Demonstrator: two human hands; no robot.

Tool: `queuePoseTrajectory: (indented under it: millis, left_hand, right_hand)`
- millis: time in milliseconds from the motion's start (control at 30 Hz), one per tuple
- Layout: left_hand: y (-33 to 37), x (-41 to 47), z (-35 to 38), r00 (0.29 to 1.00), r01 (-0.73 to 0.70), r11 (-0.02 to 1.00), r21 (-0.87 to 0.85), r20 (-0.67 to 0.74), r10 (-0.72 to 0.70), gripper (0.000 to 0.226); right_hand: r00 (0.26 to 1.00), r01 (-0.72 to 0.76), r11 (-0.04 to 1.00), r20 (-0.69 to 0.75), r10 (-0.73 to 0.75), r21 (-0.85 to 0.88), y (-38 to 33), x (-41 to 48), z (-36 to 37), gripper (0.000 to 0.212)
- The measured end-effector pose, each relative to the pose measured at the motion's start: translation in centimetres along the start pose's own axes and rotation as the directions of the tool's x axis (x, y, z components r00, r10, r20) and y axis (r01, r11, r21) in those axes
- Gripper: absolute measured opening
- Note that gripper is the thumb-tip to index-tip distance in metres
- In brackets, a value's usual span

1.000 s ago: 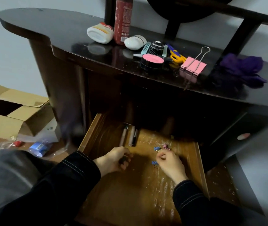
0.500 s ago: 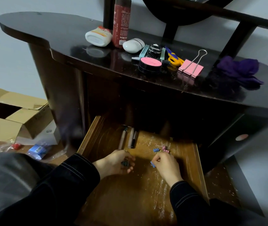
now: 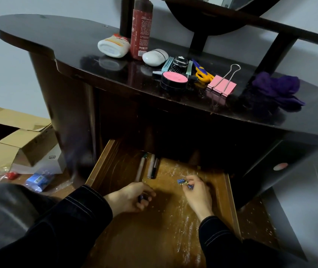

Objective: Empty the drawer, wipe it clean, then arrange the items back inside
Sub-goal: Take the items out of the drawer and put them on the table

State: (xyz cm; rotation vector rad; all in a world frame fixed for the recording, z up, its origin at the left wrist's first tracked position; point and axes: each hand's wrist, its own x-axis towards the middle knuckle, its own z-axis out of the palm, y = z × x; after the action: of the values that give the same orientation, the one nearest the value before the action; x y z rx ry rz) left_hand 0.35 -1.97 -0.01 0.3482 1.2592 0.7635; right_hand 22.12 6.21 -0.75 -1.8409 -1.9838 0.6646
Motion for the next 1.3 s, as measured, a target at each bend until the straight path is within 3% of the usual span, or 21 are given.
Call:
queuePoseTrajectory:
  millis: [100,267,433,633,833,967,1100,1200,1300]
  left_hand:
    - [-0.1,0.1,0.1,1.0,-0.024,1.0,0.018,0.0,0.025,0.018]
    - [0.0,-0.1,0.1,0.999,-0.037,0.999,0.013,-0.012,0.038,0.019]
    - [0.1,0.0,0.1,0.999,-0.043,0.999,0.012,-0.006,0.044,0.018]
    - [0.1,0.2,0.2,1.0,-0.028,0.999,-0.018,0.003,0.028,0.02]
    - [0.3,-0.5,0.9,1.0,0.024,0.996,-0.081,0.02,-0.023,0.034]
    - [0.6,-0.7,1.3,0.994,0.085,0.986,-0.14,0.078,-0.075,0.044]
    - [0.6,-0.6,0.8,0.99,0.098,0.974,-0.203,0.123,-0.074,0.038]
    - [0.3,-0.2,0.3,0.998,0.032,0.993,-0.113,0.061,-0.025,0.024]
    - [0.3,0.1,-0.1,1.0,-0.008,0.998,-0.066,0.011,0.008,0.015]
  right_hand:
    - [0.998,0.063,0.991,0.023,-0.06,-0.12,0.9,0.9,0.1,0.036]
    - [0.991,0.135,0.963,0.042,-0.129,-0.234,1.0,1.2,1.1,0.024]
    - [0.999,0.014,1.0,-0.033,-0.014,-0.007,1.0,1.3,0.4,0.006]
    - [0.997,-0.079,0.967,0.005,0.081,0.241,-0.3,0.4,-1.1,0.017]
    - [0.97,-0.09,0.829,0.238,-0.053,0.551,-3.7,-2.5,-1.3,0.005]
    - [0.93,-0.042,0.813,0.32,-0.182,0.581,-5.2,-3.9,-0.6,0.007]
    - [0.846,0.009,0.83,0.438,-0.304,0.558,-5.6,-4.2,-0.2,0.009]
    - [0.911,-0.002,0.84,0.348,-0.222,0.542,-4.5,-2.9,-0.6,0.009]
    - [0.995,-0.044,0.955,0.095,0.016,0.294,-2.1,-0.8,-1.4,0.012]
